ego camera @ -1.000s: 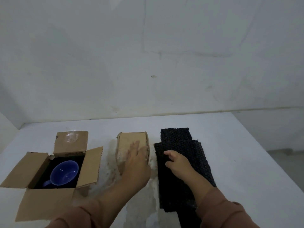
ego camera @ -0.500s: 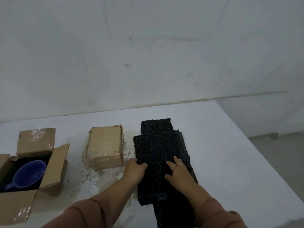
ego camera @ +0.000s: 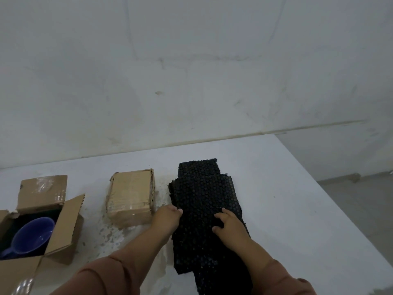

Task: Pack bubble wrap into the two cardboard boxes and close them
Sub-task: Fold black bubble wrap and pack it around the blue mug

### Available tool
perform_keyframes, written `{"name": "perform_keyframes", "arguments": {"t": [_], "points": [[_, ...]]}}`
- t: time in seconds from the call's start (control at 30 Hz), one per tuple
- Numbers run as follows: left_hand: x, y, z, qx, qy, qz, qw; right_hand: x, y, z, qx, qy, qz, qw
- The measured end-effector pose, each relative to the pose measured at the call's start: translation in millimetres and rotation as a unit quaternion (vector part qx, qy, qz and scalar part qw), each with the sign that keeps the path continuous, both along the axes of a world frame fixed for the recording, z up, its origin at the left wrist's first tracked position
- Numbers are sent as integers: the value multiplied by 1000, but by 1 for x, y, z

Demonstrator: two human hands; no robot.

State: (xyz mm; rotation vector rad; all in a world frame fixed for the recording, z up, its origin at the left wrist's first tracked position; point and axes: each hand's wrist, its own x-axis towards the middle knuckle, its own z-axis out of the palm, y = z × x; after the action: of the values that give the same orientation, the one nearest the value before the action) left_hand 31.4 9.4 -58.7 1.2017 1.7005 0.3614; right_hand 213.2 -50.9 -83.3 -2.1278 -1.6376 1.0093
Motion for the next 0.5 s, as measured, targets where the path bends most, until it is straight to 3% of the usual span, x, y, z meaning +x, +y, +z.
{"name": "perform_keyframes", "arguments": {"t": [0.27, 0.5], "points": [[-6, -4, 19, 101, 129, -108, 981, 3, 5, 5, 23, -3, -78, 997], [-5, -4, 26, 99, 121, -130, 979, 6, 6, 9, 17, 8, -113, 993]]}}
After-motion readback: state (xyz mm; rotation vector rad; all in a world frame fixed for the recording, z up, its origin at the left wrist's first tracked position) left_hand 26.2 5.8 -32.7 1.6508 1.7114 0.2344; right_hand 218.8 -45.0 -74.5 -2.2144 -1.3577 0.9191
